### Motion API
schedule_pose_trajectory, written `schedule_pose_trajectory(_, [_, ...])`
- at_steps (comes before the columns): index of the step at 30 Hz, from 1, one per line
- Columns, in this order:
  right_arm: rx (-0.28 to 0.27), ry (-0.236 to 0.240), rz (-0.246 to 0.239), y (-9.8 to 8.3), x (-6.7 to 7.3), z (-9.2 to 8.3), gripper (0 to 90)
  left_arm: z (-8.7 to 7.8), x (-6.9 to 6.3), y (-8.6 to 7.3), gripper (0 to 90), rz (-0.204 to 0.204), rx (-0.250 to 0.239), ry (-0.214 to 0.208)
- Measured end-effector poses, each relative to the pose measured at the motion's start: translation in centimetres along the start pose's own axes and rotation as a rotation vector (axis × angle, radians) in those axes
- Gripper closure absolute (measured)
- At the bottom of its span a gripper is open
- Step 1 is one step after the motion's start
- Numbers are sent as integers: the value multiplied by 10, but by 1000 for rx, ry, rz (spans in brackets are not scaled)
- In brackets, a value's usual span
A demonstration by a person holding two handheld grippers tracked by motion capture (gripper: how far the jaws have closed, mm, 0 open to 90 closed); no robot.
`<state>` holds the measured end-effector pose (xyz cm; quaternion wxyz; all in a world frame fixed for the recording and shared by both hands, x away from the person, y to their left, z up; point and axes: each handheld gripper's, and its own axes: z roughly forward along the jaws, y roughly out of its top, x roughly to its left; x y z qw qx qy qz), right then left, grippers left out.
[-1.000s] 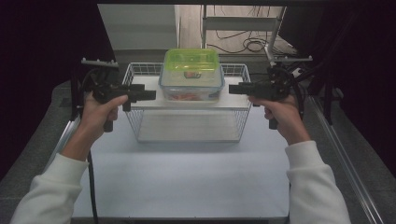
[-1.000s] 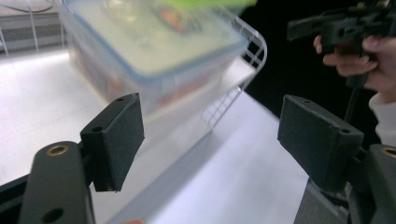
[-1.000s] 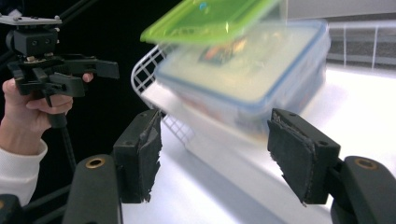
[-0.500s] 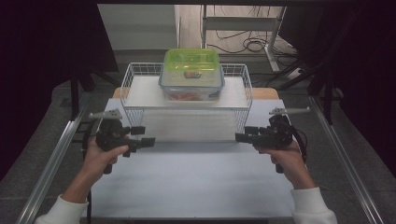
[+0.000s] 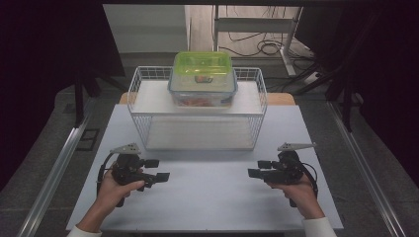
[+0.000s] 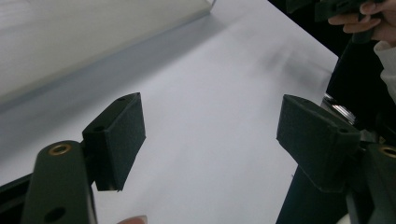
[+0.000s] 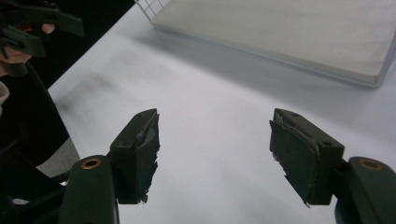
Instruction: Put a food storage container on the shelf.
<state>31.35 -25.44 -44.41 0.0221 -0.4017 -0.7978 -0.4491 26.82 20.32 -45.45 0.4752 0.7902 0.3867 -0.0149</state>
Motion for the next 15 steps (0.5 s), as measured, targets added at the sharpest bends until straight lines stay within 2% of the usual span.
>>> schedule_pose_trajectory(10, [4,-13,-12,-5,2,4,326,1,2,-3,229,1,5,5])
schedule_pose_trajectory(15, [-29,-21,-16,-6,1,1,308,1,3,-5,226,-13,-5,7])
